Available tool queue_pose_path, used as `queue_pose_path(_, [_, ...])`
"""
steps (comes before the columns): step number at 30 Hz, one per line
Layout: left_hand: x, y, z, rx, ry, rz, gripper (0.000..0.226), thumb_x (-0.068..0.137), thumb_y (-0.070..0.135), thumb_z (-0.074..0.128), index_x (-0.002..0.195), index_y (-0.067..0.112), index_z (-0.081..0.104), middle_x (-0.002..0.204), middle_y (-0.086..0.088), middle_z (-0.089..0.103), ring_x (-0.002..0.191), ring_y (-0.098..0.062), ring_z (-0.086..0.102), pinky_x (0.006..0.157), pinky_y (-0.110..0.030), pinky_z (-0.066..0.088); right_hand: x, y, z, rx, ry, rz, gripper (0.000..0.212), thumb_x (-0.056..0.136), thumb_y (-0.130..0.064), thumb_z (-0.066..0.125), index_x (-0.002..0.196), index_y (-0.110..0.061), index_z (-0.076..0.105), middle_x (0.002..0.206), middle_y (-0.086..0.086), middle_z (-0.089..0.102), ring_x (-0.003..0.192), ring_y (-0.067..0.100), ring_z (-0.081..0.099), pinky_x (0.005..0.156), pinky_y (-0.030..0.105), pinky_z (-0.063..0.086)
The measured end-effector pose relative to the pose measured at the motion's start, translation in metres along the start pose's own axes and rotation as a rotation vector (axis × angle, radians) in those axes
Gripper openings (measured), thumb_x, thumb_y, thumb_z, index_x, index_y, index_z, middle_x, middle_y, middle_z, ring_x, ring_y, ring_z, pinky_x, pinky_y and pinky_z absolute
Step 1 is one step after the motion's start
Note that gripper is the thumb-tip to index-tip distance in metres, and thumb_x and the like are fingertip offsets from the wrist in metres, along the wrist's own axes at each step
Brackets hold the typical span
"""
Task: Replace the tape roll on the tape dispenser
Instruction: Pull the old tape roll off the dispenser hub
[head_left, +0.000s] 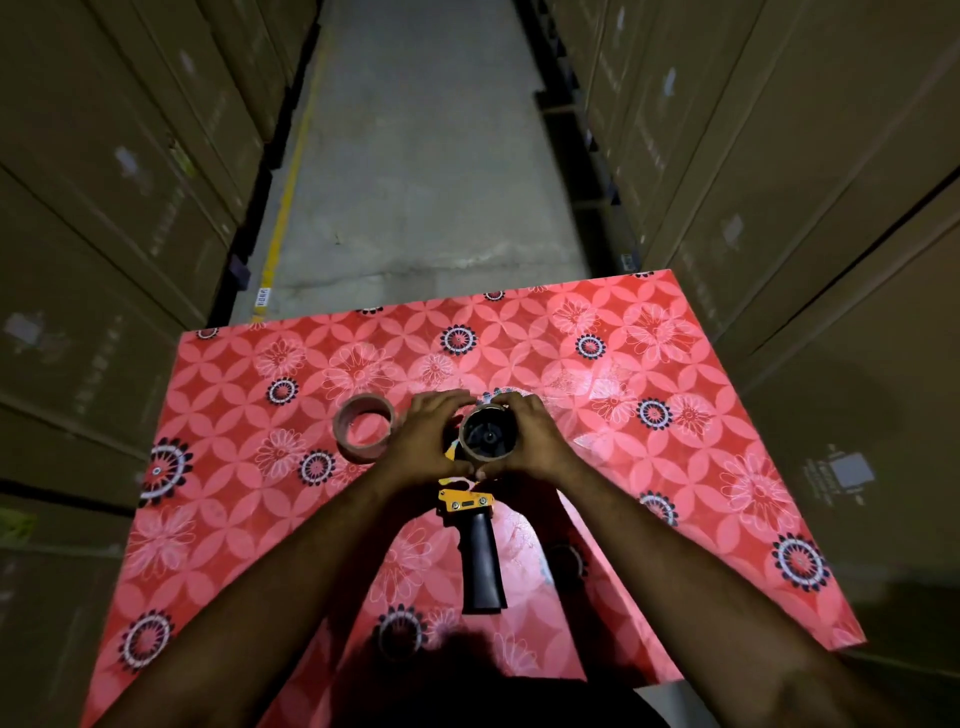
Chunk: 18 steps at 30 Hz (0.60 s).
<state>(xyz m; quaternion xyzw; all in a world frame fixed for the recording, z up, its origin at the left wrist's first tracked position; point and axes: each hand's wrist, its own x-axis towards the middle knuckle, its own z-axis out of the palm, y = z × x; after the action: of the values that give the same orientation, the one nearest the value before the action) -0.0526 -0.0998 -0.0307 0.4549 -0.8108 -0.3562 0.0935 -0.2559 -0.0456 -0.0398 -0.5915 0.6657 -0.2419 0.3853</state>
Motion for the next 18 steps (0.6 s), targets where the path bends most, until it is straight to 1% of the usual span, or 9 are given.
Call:
queue_pose_path(2, [0.0004,0.0009,0.0015,-0.226,-0.011,-0.056,0.094,0.063,0.013,0.098,0.146,0.024,0.055,0.142,-0.001,0.057,0.127,-0.019,0.060,0.097,-0.019,0.054,0.0006,0.0003,-0.0009,-0.024,0.019,-0.005,0.105,0.049,-0.032,0.100,0.139,-0.017,0.049,0.129,0.008,0.047,0.114,0.016,0.046,0.094,0.022,0.039])
queue_pose_path(3, [-0.0001,0.0005,0.0026,-0.326,-0.010,-0.098,0.090,0.062,0.003,0.096,0.141,0.027,0.059,0.138,0.000,0.060,0.123,-0.019,0.065,0.090,-0.015,0.057,0.0009,0.0000,-0.0010,-0.030,0.029,0.002,0.102,0.049,-0.032,0.100,0.138,-0.017,0.050,0.128,0.008,0.048,0.114,0.017,0.048,0.092,0.021,0.039])
queue_pose_path(6, [-0.0039,0.0027,0.0047,-0.504,0.019,-0.178,0.083,0.060,-0.010,0.086,0.126,0.037,0.070,0.130,0.002,0.064,0.116,-0.021,0.070,0.082,-0.038,0.067,-0.0006,-0.0015,0.0002,-0.020,0.049,0.005,0.098,0.050,-0.035,0.096,0.136,-0.017,0.053,0.125,0.007,0.051,0.114,0.019,0.052,0.090,0.021,0.040])
queue_pose_path(8, [-0.0033,0.0024,0.0063,-0.535,0.045,-0.183,0.081,0.059,-0.016,0.082,0.122,0.034,0.073,0.127,0.000,0.064,0.113,-0.023,0.071,0.076,-0.042,0.068,-0.0004,-0.0025,-0.0006,0.000,0.052,0.006,0.095,0.052,-0.034,0.095,0.136,-0.017,0.055,0.125,0.007,0.052,0.114,0.020,0.053,0.090,0.022,0.041])
queue_pose_path(11, [-0.0054,0.0073,0.0071,-0.704,0.037,-0.257,0.071,0.063,-0.024,0.078,0.114,0.026,0.075,0.123,-0.005,0.064,0.111,-0.028,0.069,0.068,-0.054,0.067,0.0005,-0.0034,-0.0039,0.032,0.019,0.006,0.094,0.054,-0.028,0.095,0.138,-0.019,0.056,0.129,0.008,0.054,0.120,0.024,0.055,0.094,0.024,0.042])
queue_pose_path(13, [-0.0053,0.0083,0.0058,-0.728,0.029,-0.262,0.067,0.064,-0.023,0.079,0.111,0.025,0.073,0.123,-0.005,0.065,0.113,-0.027,0.067,0.065,-0.055,0.066,-0.0014,-0.0043,-0.0064,0.103,-0.007,-0.004,0.097,0.050,-0.035,0.091,0.140,-0.021,0.056,0.134,0.006,0.058,0.124,0.021,0.057,0.100,0.027,0.048])
queue_pose_path(15, [-0.0039,0.0065,0.0029,-0.717,0.015,-0.249,0.067,0.065,-0.021,0.081,0.111,0.026,0.070,0.124,-0.003,0.067,0.115,-0.025,0.067,0.066,-0.046,0.067,-0.0046,-0.0028,-0.0077,0.160,-0.034,-0.011,0.099,0.050,-0.044,0.084,0.142,-0.022,0.054,0.137,0.000,0.059,0.126,0.015,0.058,0.104,0.029,0.049])
queue_pose_path(16, [-0.0028,0.0060,0.0014,-0.688,0.008,-0.230,0.069,0.064,-0.018,0.083,0.114,0.027,0.070,0.124,-0.001,0.068,0.116,-0.024,0.067,0.068,-0.041,0.067,-0.0060,-0.0016,-0.0069,0.162,-0.044,-0.014,0.101,0.051,-0.046,0.084,0.143,-0.021,0.051,0.137,0.000,0.059,0.127,0.014,0.057,0.105,0.028,0.049])
queue_pose_path(18, [-0.0011,0.0054,0.0021,-0.622,-0.009,-0.193,0.079,0.060,-0.010,0.087,0.126,0.028,0.068,0.126,0.004,0.072,0.117,-0.020,0.070,0.082,-0.043,0.067,-0.0070,-0.0001,-0.0032,0.128,-0.014,0.010,0.109,0.049,-0.047,0.088,0.146,-0.018,0.046,0.140,0.004,0.054,0.128,0.018,0.054,0.106,0.028,0.046])
